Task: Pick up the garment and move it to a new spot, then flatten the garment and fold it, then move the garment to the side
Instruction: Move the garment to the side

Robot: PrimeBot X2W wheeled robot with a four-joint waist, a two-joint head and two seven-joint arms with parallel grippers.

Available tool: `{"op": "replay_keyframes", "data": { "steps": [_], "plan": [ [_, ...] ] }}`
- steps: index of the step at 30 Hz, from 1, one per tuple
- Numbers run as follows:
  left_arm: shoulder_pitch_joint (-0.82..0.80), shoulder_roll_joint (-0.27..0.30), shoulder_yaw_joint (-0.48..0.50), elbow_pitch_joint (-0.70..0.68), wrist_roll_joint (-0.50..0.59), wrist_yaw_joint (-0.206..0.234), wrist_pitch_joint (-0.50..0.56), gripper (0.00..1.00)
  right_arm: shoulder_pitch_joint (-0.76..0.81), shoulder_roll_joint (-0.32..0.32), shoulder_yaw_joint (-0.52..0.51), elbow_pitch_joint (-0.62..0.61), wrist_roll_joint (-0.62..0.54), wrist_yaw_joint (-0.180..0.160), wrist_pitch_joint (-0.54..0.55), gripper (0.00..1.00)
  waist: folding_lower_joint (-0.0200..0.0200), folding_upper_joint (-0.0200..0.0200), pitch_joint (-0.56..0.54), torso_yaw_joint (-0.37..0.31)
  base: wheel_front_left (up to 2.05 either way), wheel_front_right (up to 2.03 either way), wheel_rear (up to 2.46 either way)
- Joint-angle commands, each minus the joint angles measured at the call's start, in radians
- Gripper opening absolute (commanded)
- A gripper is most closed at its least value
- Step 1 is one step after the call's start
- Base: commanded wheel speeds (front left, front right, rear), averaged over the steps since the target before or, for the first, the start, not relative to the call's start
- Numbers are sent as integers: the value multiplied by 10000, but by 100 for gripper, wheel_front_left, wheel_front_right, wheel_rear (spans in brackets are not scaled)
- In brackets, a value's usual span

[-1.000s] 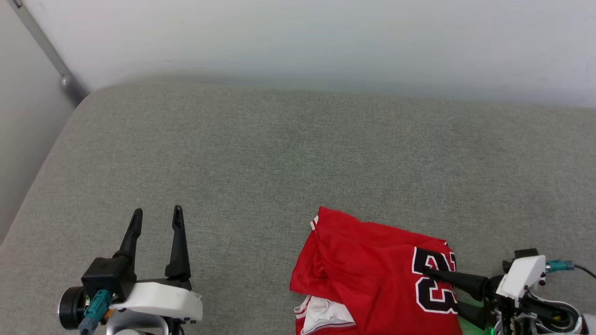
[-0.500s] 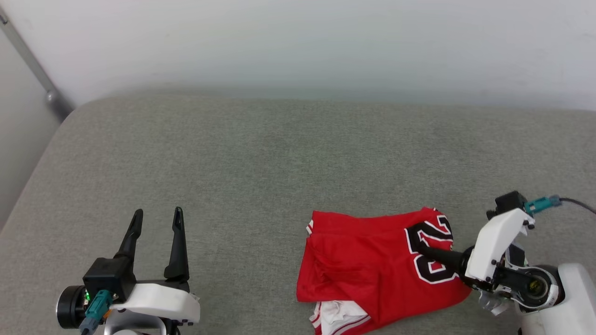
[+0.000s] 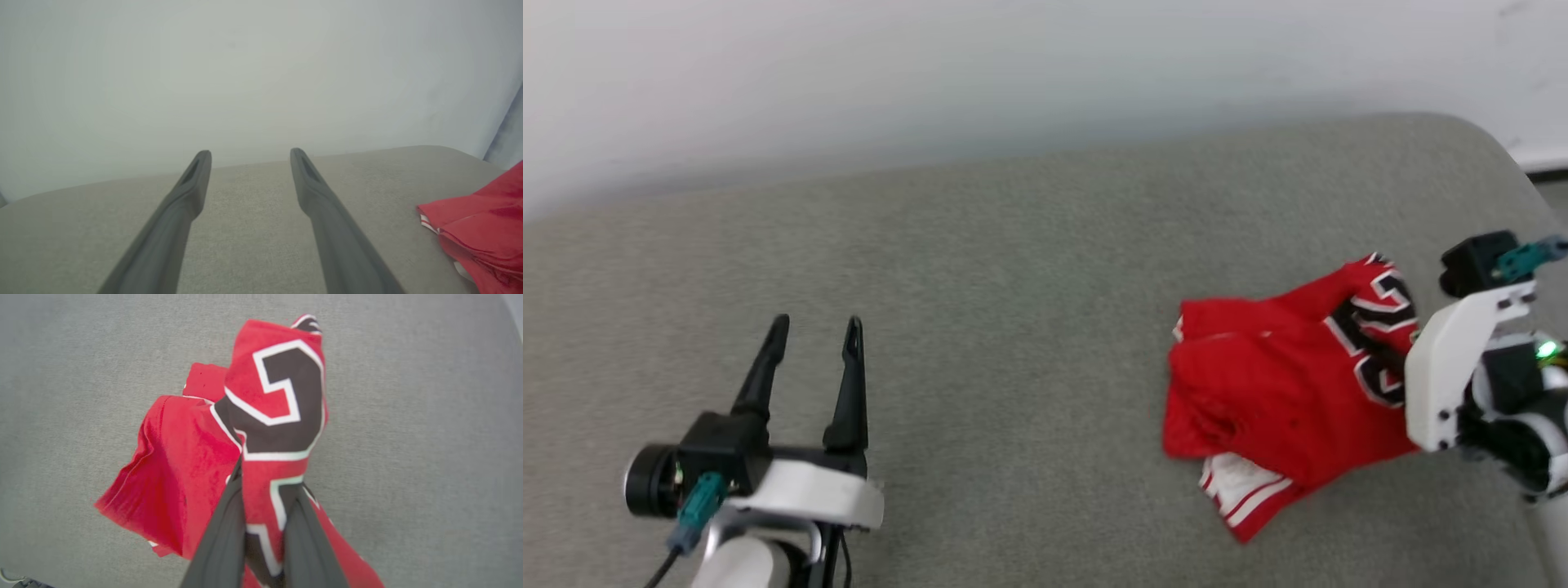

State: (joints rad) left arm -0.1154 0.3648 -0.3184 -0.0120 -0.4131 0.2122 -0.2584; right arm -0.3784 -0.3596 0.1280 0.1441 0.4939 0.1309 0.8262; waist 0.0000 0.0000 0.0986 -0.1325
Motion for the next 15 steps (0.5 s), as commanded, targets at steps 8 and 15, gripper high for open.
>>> {"op": "replay_keyframes", "data": {
  "steps": [8, 15],
  "plan": [
    [-1620, 376, -239, -704, 568, -270, 473, 100, -1355, -658, -1288, 350, -833, -6, -647, 0, 0, 0, 2815, -1850, 0, 0, 0],
    [-2956, 693, -501, -1533, 1119, -511, 1083, 100, -2760, -1294, -2574, 1875, -1721, -4, -1758, 0, 0, 0, 4464, -2014, 0, 0, 0]
  ]
}}
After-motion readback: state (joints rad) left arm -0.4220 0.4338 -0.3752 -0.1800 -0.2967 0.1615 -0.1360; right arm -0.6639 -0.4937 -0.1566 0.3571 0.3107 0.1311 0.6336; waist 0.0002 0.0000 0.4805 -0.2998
